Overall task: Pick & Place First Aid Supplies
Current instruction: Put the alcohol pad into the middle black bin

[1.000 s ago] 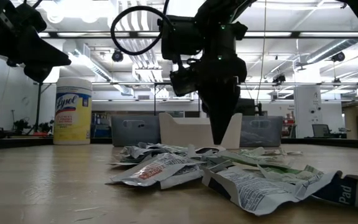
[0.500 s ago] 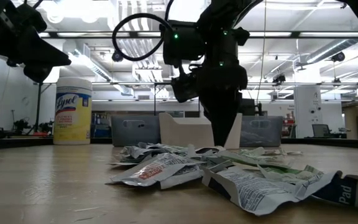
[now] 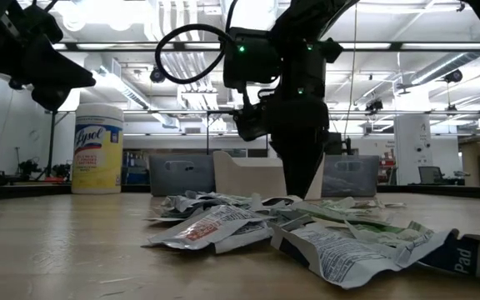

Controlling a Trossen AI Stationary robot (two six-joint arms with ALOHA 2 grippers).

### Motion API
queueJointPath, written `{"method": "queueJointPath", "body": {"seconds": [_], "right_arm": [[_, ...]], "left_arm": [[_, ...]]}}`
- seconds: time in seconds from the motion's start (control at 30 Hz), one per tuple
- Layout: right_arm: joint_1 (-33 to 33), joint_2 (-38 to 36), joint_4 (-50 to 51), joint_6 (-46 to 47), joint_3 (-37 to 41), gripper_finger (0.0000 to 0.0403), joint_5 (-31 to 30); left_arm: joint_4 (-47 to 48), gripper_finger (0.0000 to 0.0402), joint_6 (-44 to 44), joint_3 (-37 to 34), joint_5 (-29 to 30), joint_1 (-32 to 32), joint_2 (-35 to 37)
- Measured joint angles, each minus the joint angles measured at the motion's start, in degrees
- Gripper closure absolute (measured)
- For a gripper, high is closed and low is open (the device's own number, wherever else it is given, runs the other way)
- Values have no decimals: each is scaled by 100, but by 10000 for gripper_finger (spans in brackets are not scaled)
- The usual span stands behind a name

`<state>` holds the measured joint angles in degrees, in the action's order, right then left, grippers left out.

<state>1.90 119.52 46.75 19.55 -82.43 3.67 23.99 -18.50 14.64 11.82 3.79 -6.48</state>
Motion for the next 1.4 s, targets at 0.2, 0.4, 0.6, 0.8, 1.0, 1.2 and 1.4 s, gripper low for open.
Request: {"method": "queueJointPath", "body": {"seconds": [0.2, 0.4, 0.6, 0.8, 1.0, 1.2, 1.4], "right_arm": [[92, 9, 48, 78, 7, 260, -239], [205, 9, 447, 279, 12, 273, -583], [205, -3, 997, 353, 20, 277, -590], [205, -22, 1003, 249, 8, 270, -568], [203, -22, 1022, 107, -41, 258, -557], [206, -184, 1031, 105, -48, 246, -517], [207, -469, 1042, 76, -55, 236, -463]], "left_arm": [[0, 348, -46, -1, 2, 0, 0], [4, 349, -46, -1, 2, 0, 0], [4, 349, 3, 0, 1, 0, 0], [4, 349, 29, 1, 2, 0, 0], [7, 349, 31, 1, 2, 0, 0], [7, 349, 35, 1, 2, 0, 0], [8, 349, 35, -1, 2, 0, 0]]}}
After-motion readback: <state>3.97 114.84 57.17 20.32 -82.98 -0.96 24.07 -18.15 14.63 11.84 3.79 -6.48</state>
